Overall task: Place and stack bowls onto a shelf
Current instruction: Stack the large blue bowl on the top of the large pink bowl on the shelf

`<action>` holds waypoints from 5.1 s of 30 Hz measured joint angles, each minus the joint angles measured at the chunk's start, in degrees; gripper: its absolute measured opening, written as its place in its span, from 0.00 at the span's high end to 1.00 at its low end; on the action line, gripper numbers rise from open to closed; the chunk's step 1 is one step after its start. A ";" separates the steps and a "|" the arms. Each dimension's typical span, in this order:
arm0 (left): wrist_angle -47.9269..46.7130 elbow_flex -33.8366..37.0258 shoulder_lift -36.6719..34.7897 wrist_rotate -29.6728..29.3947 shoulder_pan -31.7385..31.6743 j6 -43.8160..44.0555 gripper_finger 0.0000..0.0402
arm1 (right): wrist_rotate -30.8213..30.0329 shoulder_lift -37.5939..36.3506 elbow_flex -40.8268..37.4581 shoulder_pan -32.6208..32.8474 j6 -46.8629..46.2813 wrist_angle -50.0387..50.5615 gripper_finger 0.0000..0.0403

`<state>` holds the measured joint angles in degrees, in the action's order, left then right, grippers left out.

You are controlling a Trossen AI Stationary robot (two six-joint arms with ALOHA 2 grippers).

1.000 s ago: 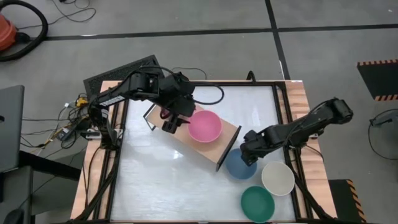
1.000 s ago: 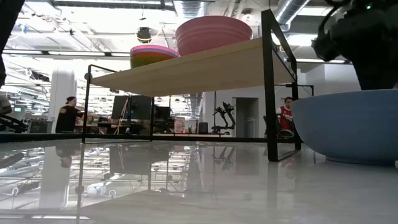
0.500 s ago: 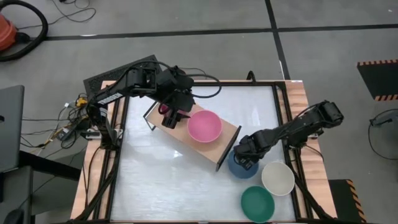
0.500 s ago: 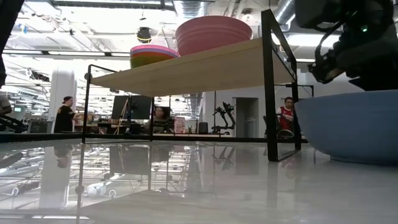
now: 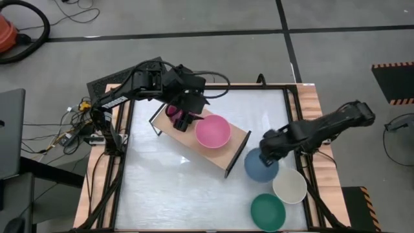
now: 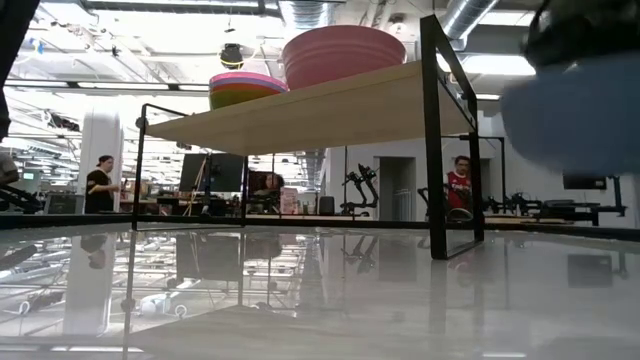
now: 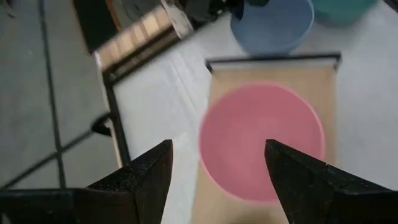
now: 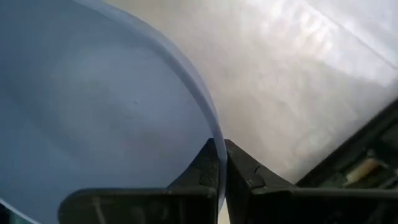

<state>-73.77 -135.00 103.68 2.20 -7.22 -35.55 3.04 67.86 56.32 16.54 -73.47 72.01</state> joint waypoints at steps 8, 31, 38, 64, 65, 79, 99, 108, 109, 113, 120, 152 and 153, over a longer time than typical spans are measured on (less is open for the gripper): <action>13.93 0.00 0.02 -0.86 -0.01 7.81 0.41 | -12.37 -9.87 12.16 -2.75 -2.82 12.26 0.94; 23.88 2.95 1.40 -0.72 5.02 -35.36 0.41 | 7.26 5.39 40.07 -22.85 32.18 15.51 0.94; 16.45 4.36 1.38 1.67 5.53 -35.36 0.41 | 13.71 16.70 49.92 -27.25 42.73 17.97 0.94; 8.69 6.01 1.42 9.64 8.50 -36.28 0.85 | 20.97 30.90 62.66 -24.31 54.05 17.93 0.94; 8.66 6.01 1.42 10.54 8.45 -36.28 0.90 | 20.97 30.93 62.66 -24.34 54.05 17.96 0.94; 11.94 5.99 1.42 15.22 8.52 -36.37 0.96 | 21.88 30.90 62.66 -23.68 55.99 18.03 0.94; 15.79 13.17 1.40 11.45 10.33 -37.34 0.66 | 21.71 30.93 62.53 -23.85 58.78 18.67 0.94; 14.61 13.51 1.43 5.07 10.71 -44.93 0.87 | 20.65 30.92 61.48 -23.75 58.94 18.11 0.94; 14.48 13.55 1.52 5.19 10.76 -45.34 0.92 | 20.82 30.88 61.48 -23.74 58.94 17.93 0.94; 14.41 13.62 1.73 5.76 10.80 -45.89 0.97 | 20.88 30.75 61.52 -23.76 58.85 16.90 0.90; 16.72 13.55 1.60 3.78 10.88 -46.37 1.00 | 21.55 30.44 62.62 -24.10 61.45 14.03 0.65; 17.00 12.92 1.40 -11.37 9.81 -31.87 1.00 | 13.35 21.17 77.89 -34.30 83.22 2.88 0.42; 15.89 12.85 1.40 -14.07 9.75 -27.74 1.00 | 11.93 20.14 77.89 -34.99 81.71 2.75 0.43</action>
<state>-57.88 -122.15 105.08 -11.87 2.53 -63.29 14.97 88.00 134.21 -18.45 8.25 74.76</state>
